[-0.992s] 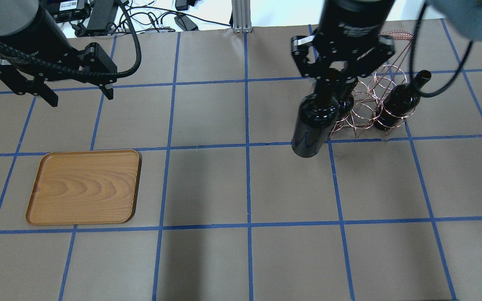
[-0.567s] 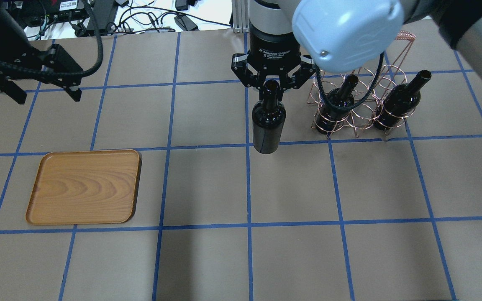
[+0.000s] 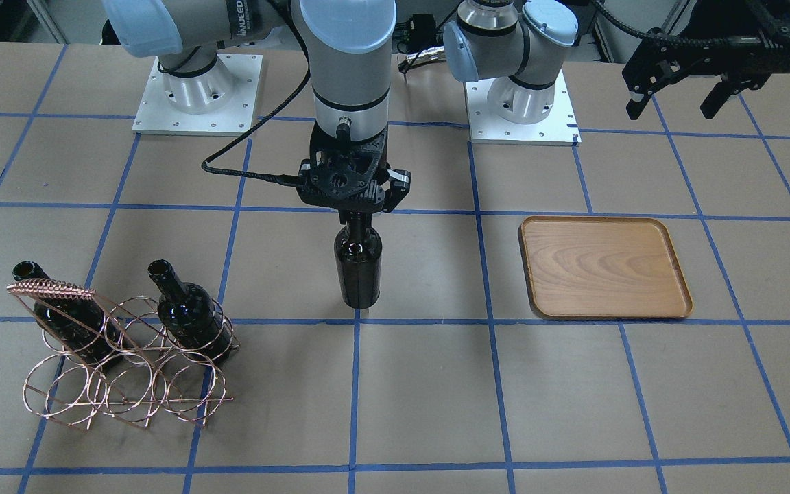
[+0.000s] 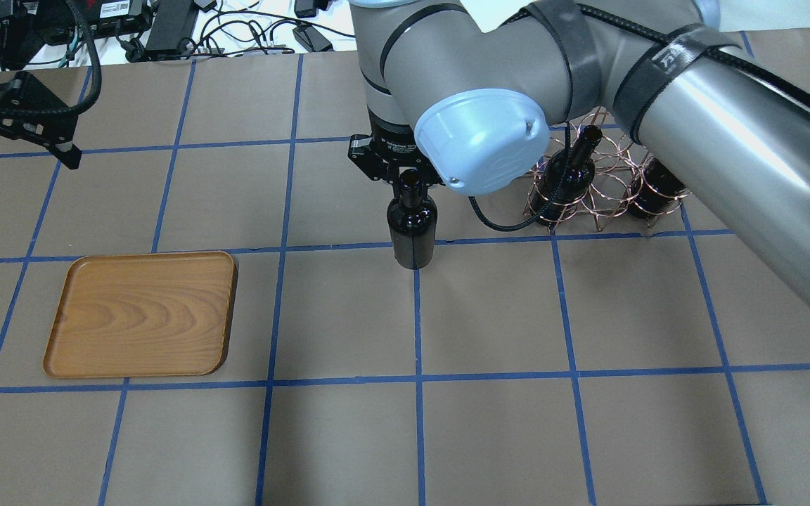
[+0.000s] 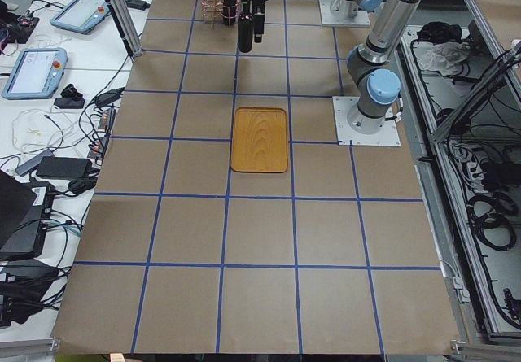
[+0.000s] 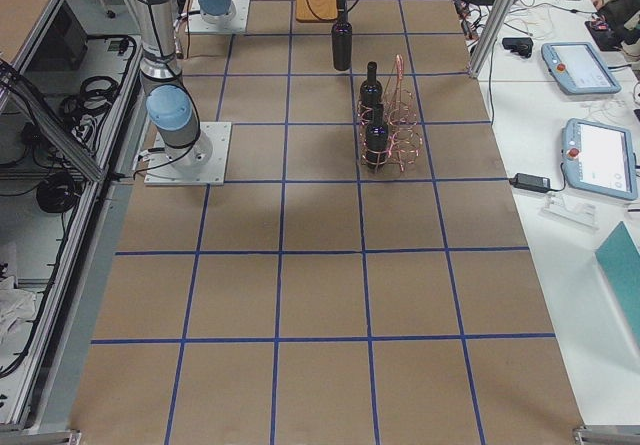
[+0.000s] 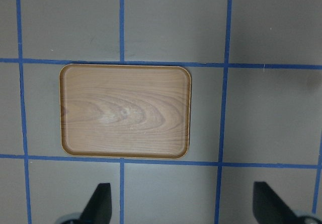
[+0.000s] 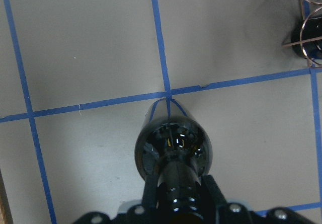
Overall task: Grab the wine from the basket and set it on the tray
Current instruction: 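Stand the bottle upright on the table and open the right gripper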
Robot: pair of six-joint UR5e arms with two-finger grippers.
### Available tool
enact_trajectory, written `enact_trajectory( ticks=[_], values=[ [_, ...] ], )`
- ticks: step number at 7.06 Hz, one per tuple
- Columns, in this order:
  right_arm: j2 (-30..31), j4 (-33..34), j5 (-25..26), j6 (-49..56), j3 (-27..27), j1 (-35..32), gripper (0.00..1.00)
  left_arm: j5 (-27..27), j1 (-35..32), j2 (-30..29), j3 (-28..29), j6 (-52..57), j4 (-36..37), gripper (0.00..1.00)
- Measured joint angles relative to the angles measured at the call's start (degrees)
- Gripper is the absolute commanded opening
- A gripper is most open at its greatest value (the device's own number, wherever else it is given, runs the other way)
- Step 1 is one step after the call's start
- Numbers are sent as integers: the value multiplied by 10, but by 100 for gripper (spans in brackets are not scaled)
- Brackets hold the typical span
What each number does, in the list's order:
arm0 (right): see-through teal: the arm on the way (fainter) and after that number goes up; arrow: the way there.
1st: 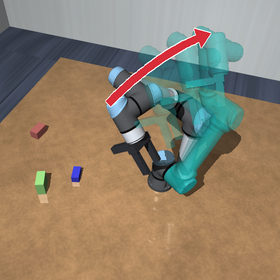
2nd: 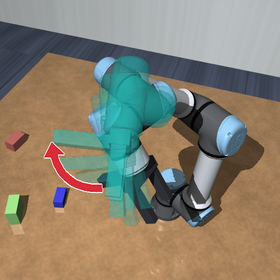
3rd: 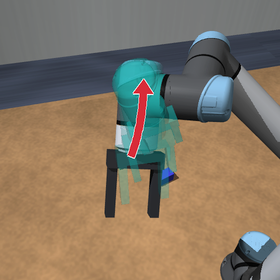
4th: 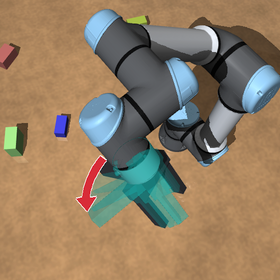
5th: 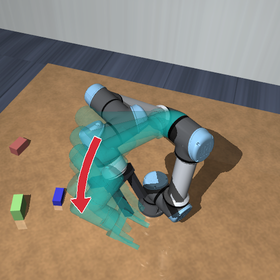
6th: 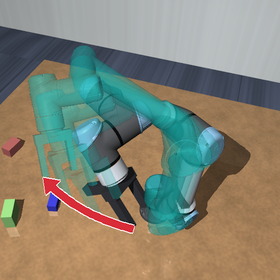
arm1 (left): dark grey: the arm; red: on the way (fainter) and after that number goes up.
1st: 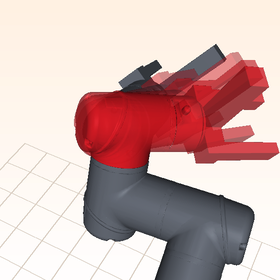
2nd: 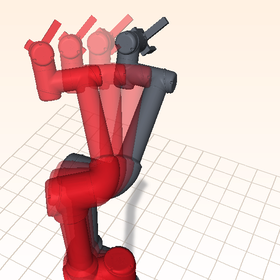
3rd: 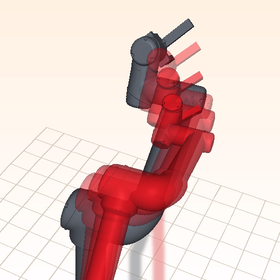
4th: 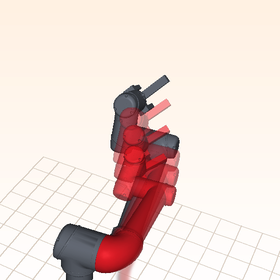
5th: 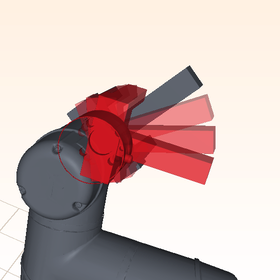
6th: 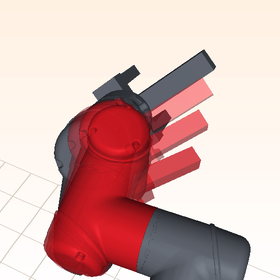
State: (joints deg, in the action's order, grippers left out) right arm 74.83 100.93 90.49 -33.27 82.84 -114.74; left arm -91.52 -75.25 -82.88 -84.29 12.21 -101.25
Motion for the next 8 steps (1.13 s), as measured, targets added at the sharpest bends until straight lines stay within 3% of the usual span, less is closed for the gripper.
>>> enact_trajectory(
  ticks=[2,3,5,8],
  values=[
    [-12,8,0,-27,2,-19,21,0,2,0,0,1,0,100],
    [-19,9,1,-33,2,-24,33,0,2,0,0,1,0,100],
    [-27,11,3,-31,2,-26,100,-1,3,1,0,0,0,100],
    [-26,7,-3,-24,-7,-19,100,-3,3,2,-1,0,0,100]
  ],
)
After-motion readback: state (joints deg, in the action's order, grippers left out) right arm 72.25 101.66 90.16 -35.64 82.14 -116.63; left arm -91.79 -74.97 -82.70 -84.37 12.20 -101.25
